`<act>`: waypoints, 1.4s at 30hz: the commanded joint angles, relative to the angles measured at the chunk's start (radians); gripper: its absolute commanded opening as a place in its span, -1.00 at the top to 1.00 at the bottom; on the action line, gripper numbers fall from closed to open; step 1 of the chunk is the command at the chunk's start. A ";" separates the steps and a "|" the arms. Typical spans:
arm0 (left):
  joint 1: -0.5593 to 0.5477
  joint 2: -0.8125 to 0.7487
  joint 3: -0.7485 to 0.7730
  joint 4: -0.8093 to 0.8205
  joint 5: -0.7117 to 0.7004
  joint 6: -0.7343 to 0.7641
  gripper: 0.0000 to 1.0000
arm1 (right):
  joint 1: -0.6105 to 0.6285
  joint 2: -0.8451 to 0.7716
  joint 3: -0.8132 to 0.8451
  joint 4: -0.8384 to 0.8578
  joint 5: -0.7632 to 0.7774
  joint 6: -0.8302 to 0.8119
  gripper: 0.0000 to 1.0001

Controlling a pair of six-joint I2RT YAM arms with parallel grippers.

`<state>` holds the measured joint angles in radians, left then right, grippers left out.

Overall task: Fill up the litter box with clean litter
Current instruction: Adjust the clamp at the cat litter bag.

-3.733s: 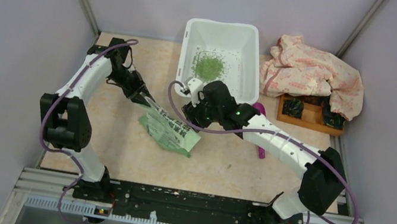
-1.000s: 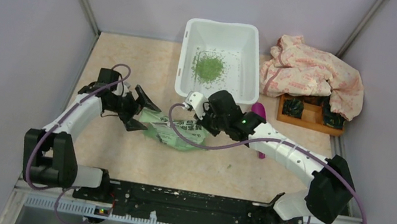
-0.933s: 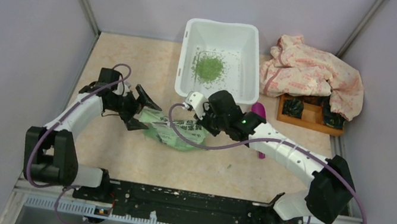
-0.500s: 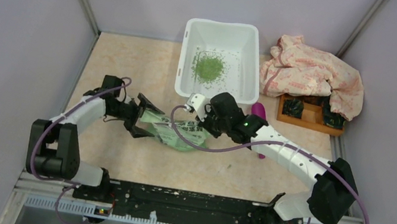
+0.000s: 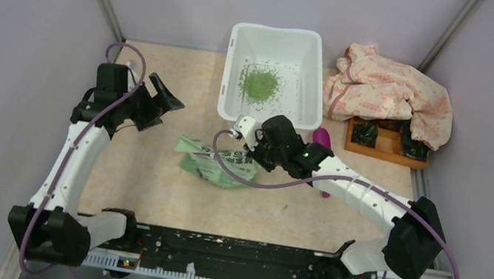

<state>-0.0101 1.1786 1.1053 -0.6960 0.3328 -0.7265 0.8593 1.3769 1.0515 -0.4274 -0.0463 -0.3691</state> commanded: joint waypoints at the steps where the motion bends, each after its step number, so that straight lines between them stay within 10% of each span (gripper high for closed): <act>1: 0.001 -0.166 -0.157 0.239 0.016 0.337 -0.97 | -0.013 -0.029 0.035 0.013 -0.008 0.013 1.00; 15: -0.052 -0.409 -0.419 0.449 0.171 0.714 -0.98 | -0.237 0.133 0.266 -0.117 -0.424 -0.104 1.00; 28: -0.144 -0.143 -0.243 0.293 0.282 1.089 -0.97 | -0.279 0.248 0.325 -0.102 -0.566 -0.120 1.00; 42: -0.242 -0.127 -0.254 0.278 0.306 1.129 -0.98 | -0.339 0.351 0.452 -0.116 -0.691 -0.110 1.00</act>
<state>-0.2188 1.0012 0.8356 -0.3996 0.6117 0.3565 0.5262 1.7355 1.4364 -0.6067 -0.6422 -0.4793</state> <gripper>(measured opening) 0.987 0.007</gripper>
